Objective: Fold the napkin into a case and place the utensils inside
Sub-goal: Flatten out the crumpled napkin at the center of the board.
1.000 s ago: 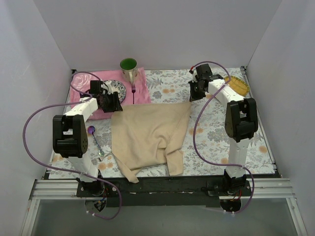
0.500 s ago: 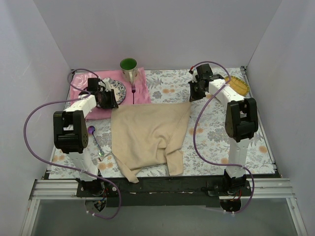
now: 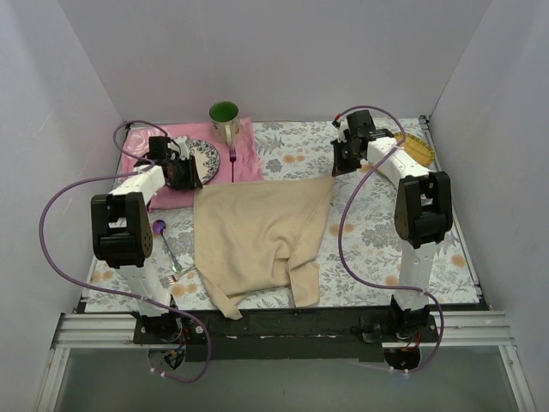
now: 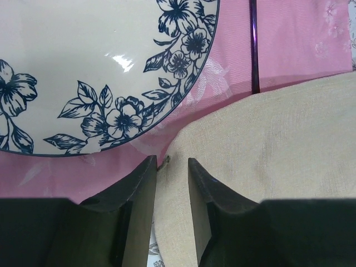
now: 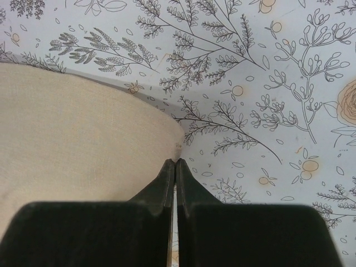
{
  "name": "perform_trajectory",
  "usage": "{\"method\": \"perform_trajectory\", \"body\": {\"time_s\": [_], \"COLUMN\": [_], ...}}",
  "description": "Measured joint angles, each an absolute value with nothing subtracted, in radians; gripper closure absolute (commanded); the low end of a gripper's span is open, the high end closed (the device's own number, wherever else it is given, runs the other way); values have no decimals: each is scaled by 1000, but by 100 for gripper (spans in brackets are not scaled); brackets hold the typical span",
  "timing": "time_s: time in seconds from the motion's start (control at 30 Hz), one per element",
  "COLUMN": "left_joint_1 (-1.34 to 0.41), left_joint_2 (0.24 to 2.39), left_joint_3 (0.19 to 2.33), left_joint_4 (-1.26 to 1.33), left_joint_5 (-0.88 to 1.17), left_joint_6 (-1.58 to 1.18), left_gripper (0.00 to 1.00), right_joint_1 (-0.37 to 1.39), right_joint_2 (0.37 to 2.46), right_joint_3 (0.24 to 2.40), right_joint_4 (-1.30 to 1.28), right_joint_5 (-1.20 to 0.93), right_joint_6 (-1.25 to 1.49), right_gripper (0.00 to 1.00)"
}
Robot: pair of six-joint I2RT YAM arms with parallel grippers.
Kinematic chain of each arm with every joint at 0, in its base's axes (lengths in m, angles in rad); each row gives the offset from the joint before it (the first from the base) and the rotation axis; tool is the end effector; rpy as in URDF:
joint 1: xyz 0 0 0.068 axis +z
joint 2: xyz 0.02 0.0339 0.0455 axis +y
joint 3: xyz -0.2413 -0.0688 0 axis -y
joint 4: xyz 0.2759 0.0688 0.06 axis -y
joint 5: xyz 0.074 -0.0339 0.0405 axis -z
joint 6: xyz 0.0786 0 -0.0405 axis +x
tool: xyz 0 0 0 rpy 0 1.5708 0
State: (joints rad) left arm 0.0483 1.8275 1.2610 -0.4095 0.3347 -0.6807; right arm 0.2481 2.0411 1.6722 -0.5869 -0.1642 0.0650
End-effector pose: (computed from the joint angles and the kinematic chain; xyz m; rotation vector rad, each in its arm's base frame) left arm 0.4301 -0.0051 0.1267 -0.8012 2.4775 -0.6653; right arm 0.4774 0.1342 0.1613 -0.2982 2.5228 0.3321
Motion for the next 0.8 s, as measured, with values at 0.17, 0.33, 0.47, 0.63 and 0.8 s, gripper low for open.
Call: {"method": "perform_trajectory", "body": {"time_s": [0.17,0.33,0.47,0.63,0.8], "left_joint_1": [49,52,58,64,71], "left_joint_2": [1846,1893,1906,1906,1906], "left_joint_3": [1262,1262,1262,1272,1276], "left_joint_4": [-409,-410,-410,-412,-414], "left_joint_5": [342,342,348,352,353], "left_joint_6": [-680,-680,-681,-693,-703], "left_gripper": [66,68,67,52,50], "right_joint_1": [248,246,244,241,239], "right_joint_2": [2041,2041,2041,2041,2041], "right_joint_3": [1672,1672,1672,1672,1672], "right_joint_4": [-587,-587,-587,-587,-586], "right_joint_5": [-171,-180,-186,-189,-193], "right_joint_6": [62,59,52,51,51], "right_gripper": [99,99,99,99,99]}}
